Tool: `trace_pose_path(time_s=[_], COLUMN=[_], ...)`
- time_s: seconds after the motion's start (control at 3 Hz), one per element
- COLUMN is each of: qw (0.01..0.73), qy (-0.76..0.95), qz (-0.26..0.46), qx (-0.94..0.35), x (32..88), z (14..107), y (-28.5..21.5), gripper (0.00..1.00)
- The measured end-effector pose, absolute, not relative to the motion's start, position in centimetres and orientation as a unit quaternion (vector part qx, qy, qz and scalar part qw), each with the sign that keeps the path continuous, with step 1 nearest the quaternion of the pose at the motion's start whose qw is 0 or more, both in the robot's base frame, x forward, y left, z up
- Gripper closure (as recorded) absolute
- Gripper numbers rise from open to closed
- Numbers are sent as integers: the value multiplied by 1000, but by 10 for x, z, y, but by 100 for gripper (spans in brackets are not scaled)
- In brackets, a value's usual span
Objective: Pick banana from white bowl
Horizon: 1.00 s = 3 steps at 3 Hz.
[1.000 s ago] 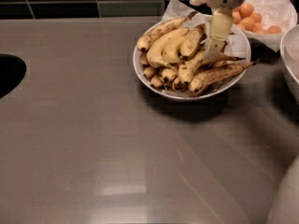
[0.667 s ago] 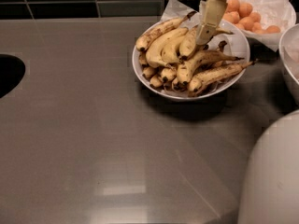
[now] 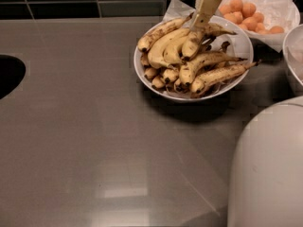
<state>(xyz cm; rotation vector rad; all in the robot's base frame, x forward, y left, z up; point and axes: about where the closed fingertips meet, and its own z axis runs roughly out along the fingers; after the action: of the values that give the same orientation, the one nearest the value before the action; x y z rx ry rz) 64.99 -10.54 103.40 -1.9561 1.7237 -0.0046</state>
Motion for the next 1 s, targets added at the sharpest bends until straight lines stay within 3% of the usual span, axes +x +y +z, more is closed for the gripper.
trace_pose_path(time_s=[0.33, 1.0], qw=[275, 274], qy=[636, 640], qz=[-6, -10], qx=[-721, -718], x=[657, 651], z=[1035, 1040], y=[-101, -103], gripper=[0, 0])
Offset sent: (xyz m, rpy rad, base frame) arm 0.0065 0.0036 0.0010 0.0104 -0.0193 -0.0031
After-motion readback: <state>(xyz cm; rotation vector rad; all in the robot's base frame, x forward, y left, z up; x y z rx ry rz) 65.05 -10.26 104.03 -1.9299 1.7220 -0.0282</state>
